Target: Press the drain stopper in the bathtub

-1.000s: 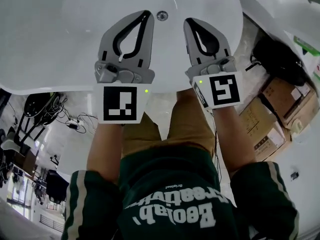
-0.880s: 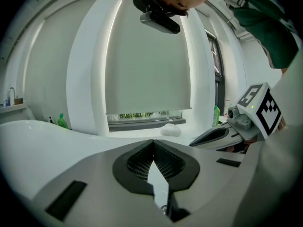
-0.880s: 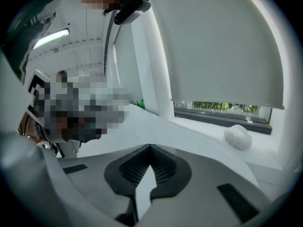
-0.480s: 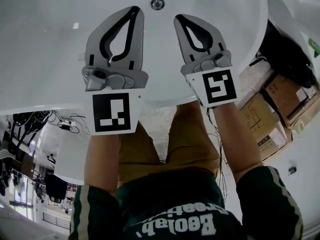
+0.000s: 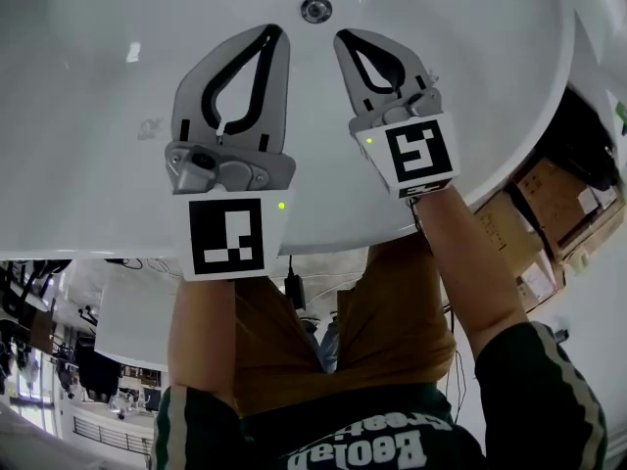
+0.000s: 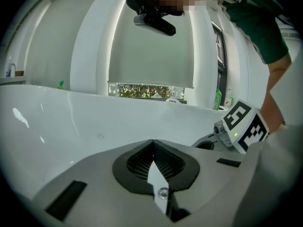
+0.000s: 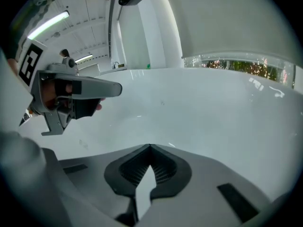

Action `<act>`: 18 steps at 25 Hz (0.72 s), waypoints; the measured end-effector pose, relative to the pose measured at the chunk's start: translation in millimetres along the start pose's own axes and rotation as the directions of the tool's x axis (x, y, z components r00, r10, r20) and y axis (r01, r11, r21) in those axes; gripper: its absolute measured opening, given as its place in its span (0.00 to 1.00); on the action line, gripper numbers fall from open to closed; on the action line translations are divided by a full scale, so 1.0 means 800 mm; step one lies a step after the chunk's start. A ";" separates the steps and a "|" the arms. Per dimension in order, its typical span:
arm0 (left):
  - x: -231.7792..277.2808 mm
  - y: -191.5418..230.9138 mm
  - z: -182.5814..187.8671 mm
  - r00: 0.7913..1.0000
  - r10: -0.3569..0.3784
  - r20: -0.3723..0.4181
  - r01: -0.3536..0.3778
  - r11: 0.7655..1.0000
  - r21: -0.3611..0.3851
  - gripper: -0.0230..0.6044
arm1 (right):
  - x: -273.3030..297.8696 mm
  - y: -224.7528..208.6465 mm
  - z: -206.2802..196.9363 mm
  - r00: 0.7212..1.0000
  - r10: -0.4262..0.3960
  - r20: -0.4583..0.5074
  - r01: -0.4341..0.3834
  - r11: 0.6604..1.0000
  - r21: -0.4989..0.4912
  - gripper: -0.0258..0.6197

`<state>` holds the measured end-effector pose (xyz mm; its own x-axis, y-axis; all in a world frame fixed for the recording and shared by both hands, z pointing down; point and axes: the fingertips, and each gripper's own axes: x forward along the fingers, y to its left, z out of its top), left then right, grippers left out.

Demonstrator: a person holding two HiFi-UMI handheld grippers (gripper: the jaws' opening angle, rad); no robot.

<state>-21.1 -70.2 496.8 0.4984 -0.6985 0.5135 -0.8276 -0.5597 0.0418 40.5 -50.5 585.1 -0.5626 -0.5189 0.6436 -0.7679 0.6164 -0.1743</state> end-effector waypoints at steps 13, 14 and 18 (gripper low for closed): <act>0.015 0.026 -0.074 0.998 -0.039 -0.054 0.035 0.996 -0.087 0.05 | 0.139 -0.021 -0.137 0.971 0.010 -0.240 -0.018 0.999 -0.029 0.05; 0.016 0.028 -0.076 0.997 -0.049 -0.054 0.043 0.994 -0.096 0.05 | 0.146 -0.022 -0.146 0.965 0.011 -0.261 -0.021 0.999 -0.035 0.05; 0.021 0.034 -0.082 0.997 -0.052 -0.061 0.042 0.988 -0.147 0.05 | 0.176 -0.031 -0.182 0.942 0.012 -0.335 -0.031 0.998 -0.050 0.05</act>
<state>-52.1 -67.5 563.0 0.5236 -0.6400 0.5623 -0.8349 -0.5170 0.1889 25.3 -52.4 788.7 -0.4367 -0.2824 0.8541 -0.7339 0.6609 -0.1567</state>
